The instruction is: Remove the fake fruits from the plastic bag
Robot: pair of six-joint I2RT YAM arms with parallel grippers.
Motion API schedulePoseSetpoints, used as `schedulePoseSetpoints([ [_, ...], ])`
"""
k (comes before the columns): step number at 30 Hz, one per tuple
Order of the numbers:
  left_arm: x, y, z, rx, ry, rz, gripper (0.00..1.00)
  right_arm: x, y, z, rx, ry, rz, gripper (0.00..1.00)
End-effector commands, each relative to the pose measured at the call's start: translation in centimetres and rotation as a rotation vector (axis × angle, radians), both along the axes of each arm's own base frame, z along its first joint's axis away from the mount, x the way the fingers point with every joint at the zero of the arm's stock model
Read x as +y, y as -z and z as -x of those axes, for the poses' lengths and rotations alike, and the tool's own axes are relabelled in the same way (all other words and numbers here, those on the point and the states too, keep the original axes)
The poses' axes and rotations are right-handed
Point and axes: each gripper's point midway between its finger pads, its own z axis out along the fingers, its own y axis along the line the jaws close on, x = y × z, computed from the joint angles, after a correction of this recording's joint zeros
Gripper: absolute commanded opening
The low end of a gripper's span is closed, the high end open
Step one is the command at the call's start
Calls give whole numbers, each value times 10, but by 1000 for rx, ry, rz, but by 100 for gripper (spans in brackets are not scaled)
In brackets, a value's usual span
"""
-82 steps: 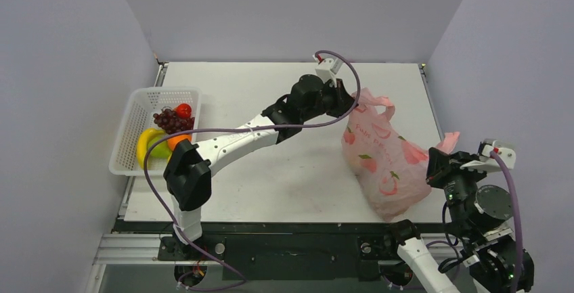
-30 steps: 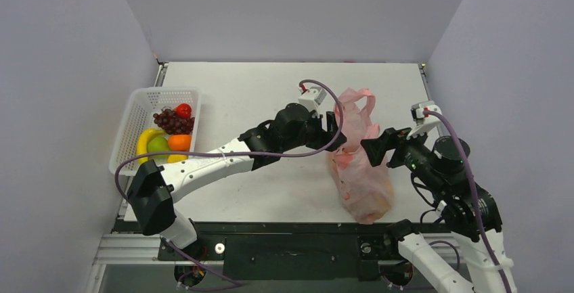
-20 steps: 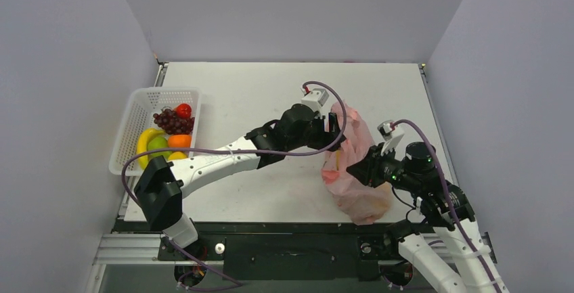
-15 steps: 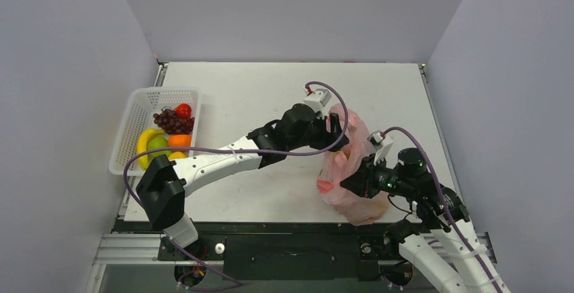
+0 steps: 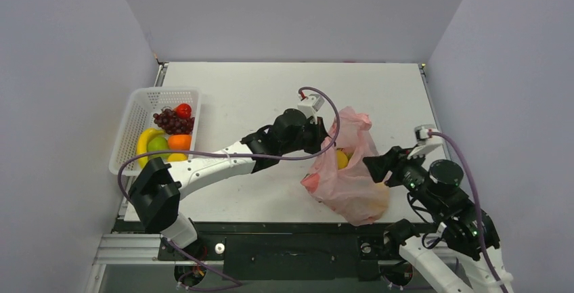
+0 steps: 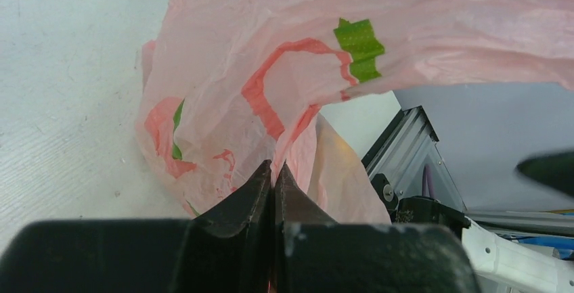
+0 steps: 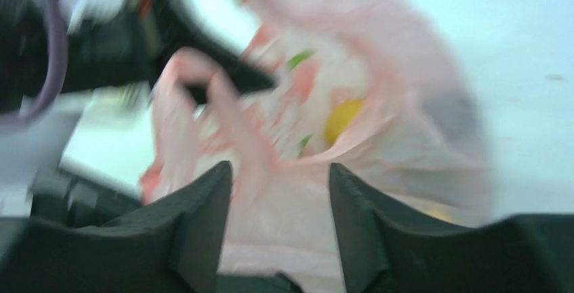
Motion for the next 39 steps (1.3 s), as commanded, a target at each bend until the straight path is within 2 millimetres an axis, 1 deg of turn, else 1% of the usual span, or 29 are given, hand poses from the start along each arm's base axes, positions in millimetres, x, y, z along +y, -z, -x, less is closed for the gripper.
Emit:
schedulePoseSetpoints([
  [1,7,-45,2,-68,-14,123,0,-84,-36,-27,-113,552,-36,55],
  [2,8,-45,2,-68,-14,125,0,-89,-37,-29,-113,584,-35,56],
  [4,10,-44,4,-66,-15,123,0,-89,-36,-37,-86,595,8,57],
  [7,12,-44,5,-64,-16,129,0,-83,-19,-52,19,596,123,62],
  [8,12,-43,5,-65,-16,133,0,-76,-15,-54,42,551,142,66],
  [9,11,-43,5,-63,-17,138,0,-70,-5,-61,79,516,187,69],
  [10,11,-42,6,-63,-15,139,0,-53,2,-61,118,426,184,74],
  [11,10,-40,6,-58,-14,140,0,-35,14,-64,176,323,202,76],
  [12,10,-41,6,-57,-12,142,0,-28,25,-67,226,286,224,77],
  [14,9,-41,7,-56,-9,145,0,-16,36,-65,274,220,219,80],
  [15,9,-41,7,-58,-11,145,0,-7,38,-65,277,178,200,81],
  [16,9,-40,7,-59,-11,145,0,-4,44,-65,294,163,203,83],
  [19,10,-42,7,-65,-16,150,0,1,56,-67,330,144,205,85],
  [20,10,-43,7,-67,-15,152,0,2,63,-67,349,141,210,85],
  [21,11,-43,7,-67,-13,153,0,6,64,-69,348,135,193,85],
  [22,11,-43,8,-66,-12,153,0,7,71,-69,364,133,193,85],
  [23,10,-43,8,-65,-10,157,0,10,71,-72,358,135,175,85],
  [28,10,-39,10,-56,-6,156,0,11,86,-86,333,193,144,86],
  [29,10,-38,10,-54,-5,155,0,11,90,-85,334,198,141,86],
  [30,9,-38,11,-53,-2,156,0,11,89,-88,325,211,125,86],
  [31,10,-38,11,-52,-2,156,0,10,94,-86,328,218,121,86],
  [32,10,-39,12,-52,-1,158,0,10,94,-88,319,233,105,85],
  [33,10,-39,12,-53,-1,159,0,9,99,-85,320,242,104,84],
  [35,10,-42,11,-56,-2,165,0,5,102,-85,314,265,102,83],
  [37,10,-43,12,-59,-2,168,0,-4,107,-86,319,313,130,80],
  [39,10,-45,12,-61,-1,171,0,-20,112,-88,322,394,177,77],
])
